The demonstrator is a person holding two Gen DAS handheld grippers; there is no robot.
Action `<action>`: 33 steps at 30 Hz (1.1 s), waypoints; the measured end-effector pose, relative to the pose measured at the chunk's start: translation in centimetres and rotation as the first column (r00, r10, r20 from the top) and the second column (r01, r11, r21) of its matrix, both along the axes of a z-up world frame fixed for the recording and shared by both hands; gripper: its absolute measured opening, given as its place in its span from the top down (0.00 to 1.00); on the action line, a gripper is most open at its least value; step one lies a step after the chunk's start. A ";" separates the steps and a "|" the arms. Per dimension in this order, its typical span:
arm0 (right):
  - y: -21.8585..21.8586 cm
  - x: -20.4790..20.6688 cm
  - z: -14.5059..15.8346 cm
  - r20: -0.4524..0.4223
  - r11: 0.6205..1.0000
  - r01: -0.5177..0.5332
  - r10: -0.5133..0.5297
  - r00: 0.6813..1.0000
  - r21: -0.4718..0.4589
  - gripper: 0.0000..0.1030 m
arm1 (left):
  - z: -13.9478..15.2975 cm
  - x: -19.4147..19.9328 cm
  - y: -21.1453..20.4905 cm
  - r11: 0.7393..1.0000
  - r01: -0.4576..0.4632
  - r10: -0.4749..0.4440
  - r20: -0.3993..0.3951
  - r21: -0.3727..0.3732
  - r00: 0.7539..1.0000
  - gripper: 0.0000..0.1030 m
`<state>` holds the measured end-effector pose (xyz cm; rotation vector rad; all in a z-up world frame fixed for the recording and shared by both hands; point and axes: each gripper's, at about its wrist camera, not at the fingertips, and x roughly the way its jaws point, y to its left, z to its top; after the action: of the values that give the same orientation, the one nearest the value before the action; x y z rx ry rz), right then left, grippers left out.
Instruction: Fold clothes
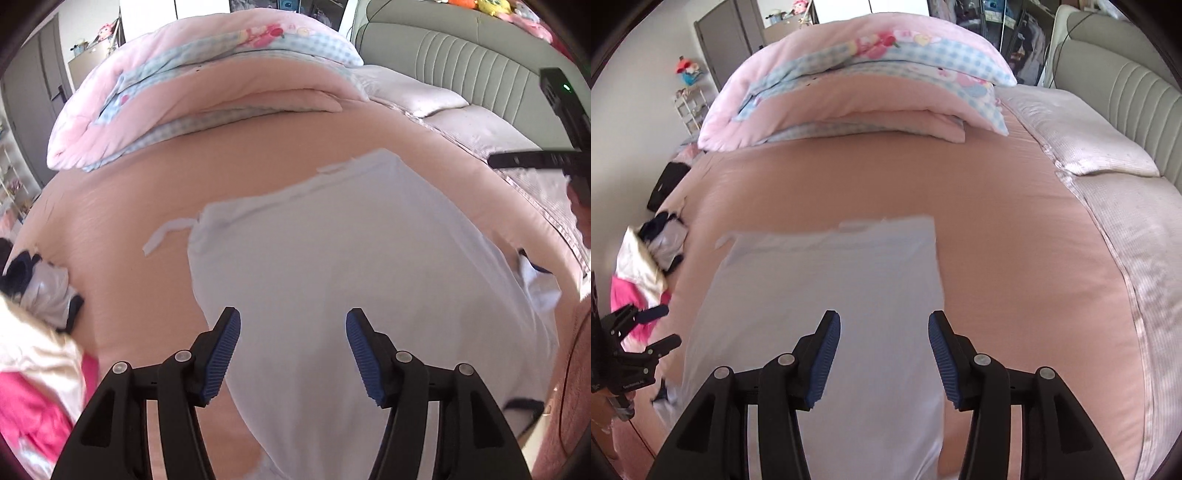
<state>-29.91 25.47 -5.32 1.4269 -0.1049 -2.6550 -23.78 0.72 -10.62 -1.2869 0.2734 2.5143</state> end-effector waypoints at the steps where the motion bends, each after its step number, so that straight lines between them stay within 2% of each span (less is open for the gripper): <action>1: -0.7 1.7 -0.7 0.012 1.000 -0.013 0.012 1.000 0.020 0.52 | -0.3 1.2 0.1 1.000 -0.015 0.015 0.016 0.008 1.000 0.44; 3: -2.5 5.1 -2.2 0.049 0.998 -0.042 0.040 0.998 0.041 0.52 | -1.5 3.3 0.0 0.999 -0.036 0.033 0.070 0.038 0.997 0.44; 5: -4.6 8.5 -4.3 0.084 0.998 -0.065 0.064 0.994 0.018 0.52 | -2.6 5.5 0.0 0.994 -0.030 0.021 0.082 0.109 0.996 0.44; 6: -5.7 10.1 -5.4 0.101 0.997 -0.077 0.076 0.992 0.006 0.52 | -3.3 6.7 0.0 0.992 -0.036 0.026 0.085 0.121 0.996 0.44; 8: -7.7 12.5 -7.9 0.129 0.995 -0.089 0.083 0.988 0.040 0.52 | -5.2 8.8 0.4 0.994 -0.070 0.060 0.111 0.089 0.992 0.44; 11: -10.4 15.2 -10.9 0.162 0.982 -0.124 0.101 0.982 0.140 0.52 | -7.8 11.4 0.8 0.993 -0.112 0.114 0.140 -0.024 0.984 0.44; 15: -11.5 17.7 -11.8 0.161 0.939 -0.175 0.132 0.978 0.295 0.47 | -7.5 14.6 -0.1 0.980 -0.127 0.143 0.096 -0.154 0.985 0.44; 17: -10.8 18.4 -11.1 0.160 0.962 -0.142 0.106 0.981 0.233 0.47 | -6.2 15.7 -1.8 0.971 -0.180 0.193 0.072 -0.159 0.978 0.44; 19: -10.1 19.2 -10.3 0.161 0.980 -0.109 0.081 0.984 0.169 0.47 | -4.8 16.3 -4.5 0.955 -0.286 0.291 0.052 -0.078 0.955 0.44; 20: -10.3 19.7 -9.8 0.155 0.990 -0.122 0.110 0.982 0.073 0.47 | -4.3 16.5 -5.9 0.941 -0.336 0.338 0.050 -0.036 0.940 0.44; 21: -10.8 20.1 -9.3 0.151 0.988 -0.151 0.152 0.977 -0.022 0.47 | -4.3 16.4 -6.9 0.929 -0.368 0.369 0.059 -0.027 0.927 0.44; 23: -12.9 20.7 -8.9 0.149 0.961 -0.220 0.244 0.958 -0.166 0.47 | -4.8 16.3 -8.3 0.913 -0.406 0.408 0.089 -0.036 0.909 0.44; 25: -14.9 20.9 -9.5 0.174 0.944 -0.249 0.288 0.942 -0.214 0.47 | -5.4 16.8 -8.4 0.924 -0.381 0.379 0.146 -0.016 0.914 0.44; 26: -15.9 20.8 -10.1 0.196 0.947 -0.249 0.289 0.937 -0.204 0.47 | -5.7 17.0 -8.5 0.930 -0.369 0.364 0.174 -0.005 0.915 0.44; 29: -17.7 20.6 -11.2 0.233 0.962 -0.263 0.272 0.934 -0.067 0.47 | -6.9 17.6 -8.2 0.949 -0.313 0.309 0.224 -0.018 0.924 0.44; 32: -18.7 21.0 -11.4 0.231 0.943 -0.323 0.298 0.926 0.077 0.47 | -7.4 17.8 -7.9 0.963 -0.268 0.257 0.227 0.016 0.939 0.44; 33: -18.9 21.1 -11.4 0.232 0.940 -0.333 0.307 0.923 0.080 0.47 | -7.5 17.5 -7.9 0.964 -0.264 0.251 0.228 0.023 0.941 0.44</action>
<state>-8.78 6.59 -16.72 1.6076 0.2503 -2.2701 -6.24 -7.17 -18.16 -1.6620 -0.0162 2.5299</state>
